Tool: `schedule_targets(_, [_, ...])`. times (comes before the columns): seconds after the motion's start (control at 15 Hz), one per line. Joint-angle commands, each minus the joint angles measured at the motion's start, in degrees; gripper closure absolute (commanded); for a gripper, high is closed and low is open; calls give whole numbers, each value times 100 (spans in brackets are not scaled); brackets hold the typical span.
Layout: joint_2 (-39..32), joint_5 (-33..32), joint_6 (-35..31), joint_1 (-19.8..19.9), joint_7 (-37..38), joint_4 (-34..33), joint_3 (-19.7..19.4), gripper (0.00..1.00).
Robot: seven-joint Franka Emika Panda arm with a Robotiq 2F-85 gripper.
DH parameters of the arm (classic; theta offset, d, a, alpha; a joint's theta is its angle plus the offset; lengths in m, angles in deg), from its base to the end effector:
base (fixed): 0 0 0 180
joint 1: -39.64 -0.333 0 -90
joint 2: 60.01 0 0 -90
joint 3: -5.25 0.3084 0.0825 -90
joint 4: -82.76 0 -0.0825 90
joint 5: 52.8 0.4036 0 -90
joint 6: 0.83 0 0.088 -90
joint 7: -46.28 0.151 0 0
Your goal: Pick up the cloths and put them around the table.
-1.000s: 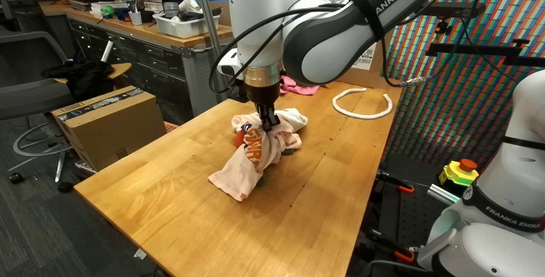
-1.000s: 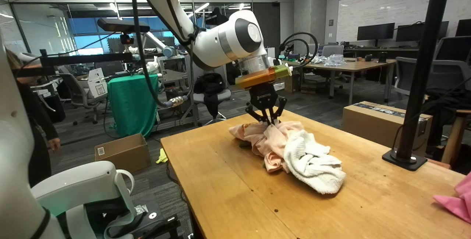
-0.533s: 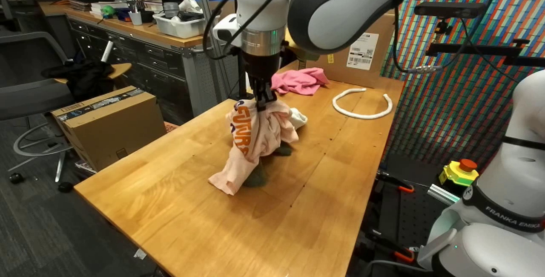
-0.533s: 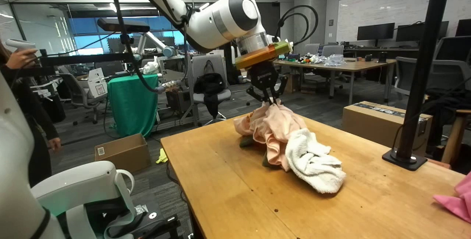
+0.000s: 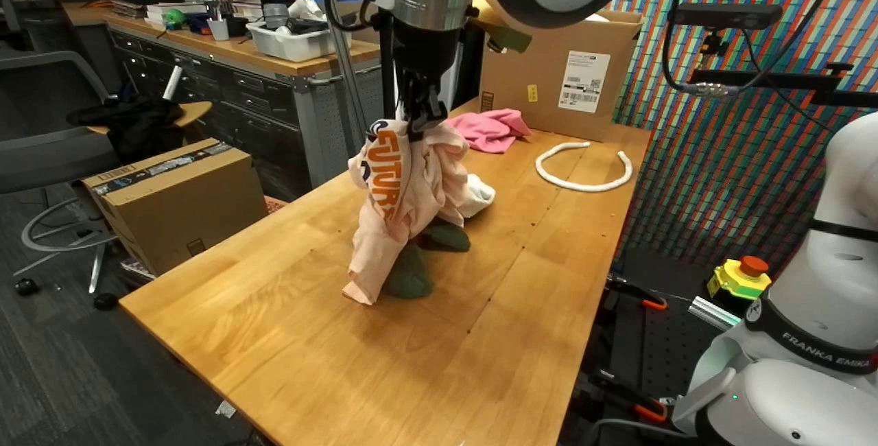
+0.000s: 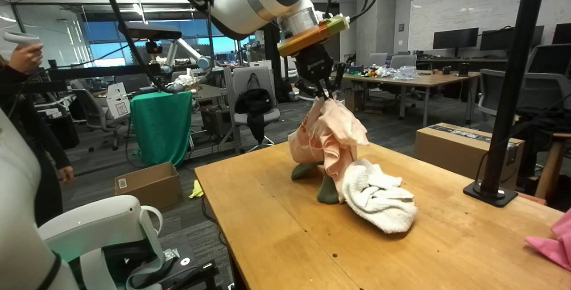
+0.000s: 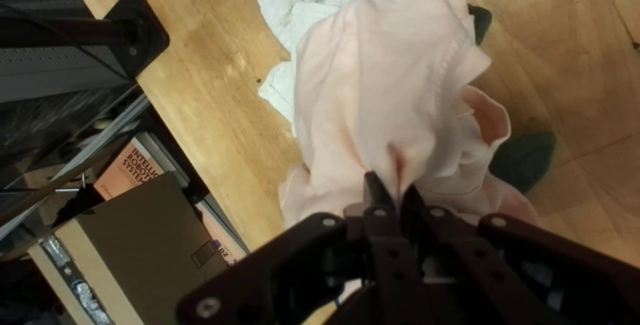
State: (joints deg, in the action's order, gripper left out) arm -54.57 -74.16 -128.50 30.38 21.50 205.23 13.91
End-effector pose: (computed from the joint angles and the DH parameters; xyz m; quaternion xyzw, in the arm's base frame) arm 0.5461 0.1522 0.4095 0.8741 0.4486 0.0799 0.1686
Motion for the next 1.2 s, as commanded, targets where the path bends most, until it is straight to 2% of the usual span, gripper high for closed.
schedule_targets(0.0, [192,208,139,-91,-239,-218,45,92])
schedule_targets(0.6, [-203,-13,377,-129,-9,-1285,171,92])
schedule_targets(1.13, [-1225,-354,392,-222,256,-2385,250,93])
